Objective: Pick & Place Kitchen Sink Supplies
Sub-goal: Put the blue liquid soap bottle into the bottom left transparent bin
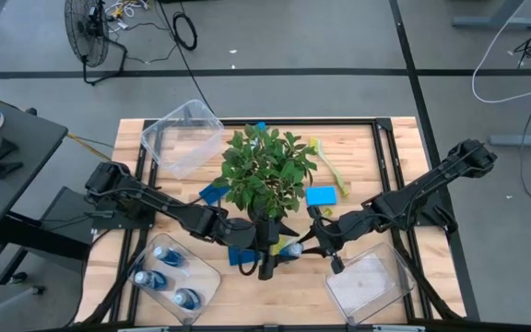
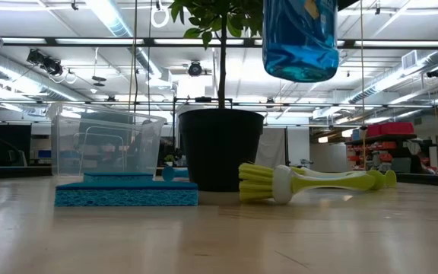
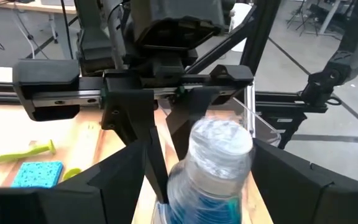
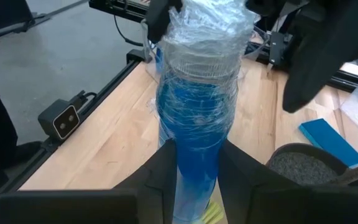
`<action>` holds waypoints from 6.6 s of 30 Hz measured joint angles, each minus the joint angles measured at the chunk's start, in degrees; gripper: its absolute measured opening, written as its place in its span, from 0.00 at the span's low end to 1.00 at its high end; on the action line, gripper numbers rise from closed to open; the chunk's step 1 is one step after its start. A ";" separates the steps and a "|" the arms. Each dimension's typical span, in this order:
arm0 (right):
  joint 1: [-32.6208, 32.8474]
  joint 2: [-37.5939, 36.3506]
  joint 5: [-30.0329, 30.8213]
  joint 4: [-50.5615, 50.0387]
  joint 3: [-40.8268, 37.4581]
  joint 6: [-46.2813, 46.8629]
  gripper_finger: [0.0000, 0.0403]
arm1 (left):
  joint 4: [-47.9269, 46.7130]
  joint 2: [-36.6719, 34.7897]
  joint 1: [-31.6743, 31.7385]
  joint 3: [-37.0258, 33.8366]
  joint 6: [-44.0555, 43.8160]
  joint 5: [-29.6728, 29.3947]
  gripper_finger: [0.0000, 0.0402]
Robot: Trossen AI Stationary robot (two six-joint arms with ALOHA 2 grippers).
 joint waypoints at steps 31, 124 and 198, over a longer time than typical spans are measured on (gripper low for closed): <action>0.07 0.04 1.22 0.30 0.00 1.72 0.24 | 2.28 1.20 0.26 0.04 0.16 3.90 0.40; 0.02 -4.00 -2.60 3.93 0.00 21.13 0.55 | -47.96 -23.45 -11.37 0.02 14.29 32.32 0.35; 0.04 -3.98 0.42 6.52 0.00 22.49 0.55 | -8.63 -24.22 -5.97 -34.82 10.09 40.55 0.38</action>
